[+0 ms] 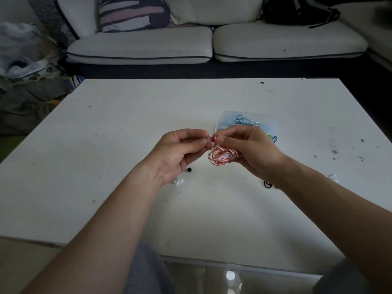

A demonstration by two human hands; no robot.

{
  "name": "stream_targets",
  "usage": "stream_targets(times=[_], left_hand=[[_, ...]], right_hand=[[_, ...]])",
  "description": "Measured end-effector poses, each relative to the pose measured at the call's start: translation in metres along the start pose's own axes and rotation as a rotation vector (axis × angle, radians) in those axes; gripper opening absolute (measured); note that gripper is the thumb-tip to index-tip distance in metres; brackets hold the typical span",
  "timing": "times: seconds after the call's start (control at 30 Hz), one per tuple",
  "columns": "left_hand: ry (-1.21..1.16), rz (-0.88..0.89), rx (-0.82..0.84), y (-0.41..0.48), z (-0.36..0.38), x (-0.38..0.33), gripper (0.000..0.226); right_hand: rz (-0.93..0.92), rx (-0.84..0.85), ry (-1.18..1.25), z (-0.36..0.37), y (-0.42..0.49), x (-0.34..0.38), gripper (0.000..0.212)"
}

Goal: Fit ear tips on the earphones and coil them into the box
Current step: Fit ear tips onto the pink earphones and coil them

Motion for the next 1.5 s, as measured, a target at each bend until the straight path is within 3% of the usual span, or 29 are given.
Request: stream_targets(times=[0.67, 0.87, 1.17, 1.5], left_hand=[[0.015, -0.061, -0.034, 0.001, 0.003, 0.010, 0.018], [-0.016, -0.054, -0.016, 0.001, 0.005, 0.007, 0.017], [0.071, -0.041, -0.014, 0.002, 0.005, 0.012, 0.017], [0.062, -0.033, -0.002, 0.002, 0.005, 0.011, 0.016]], right_hand=[[-0.059, -0.051, -0.223, -0.007, 0.002, 0.000, 0.011], [-0.018, -0.004, -0.143, -0.010, 0.003, 0.001, 0.009], [-0.103, -0.039, -0.253, -0.013, 0.005, -0.001, 0.015], [-0.011, 0.011, -0.140, -0.013, 0.006, -0.005, 0.009]])
Point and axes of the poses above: each hand's wrist, its own y-axis towards the middle knuckle, its own z-axis out of the palm, x = y × z, the point moved 3 cm from there along y, towards the middle knuckle, and after that the axes turned 15 degrees about z, right-handed, at the moved point
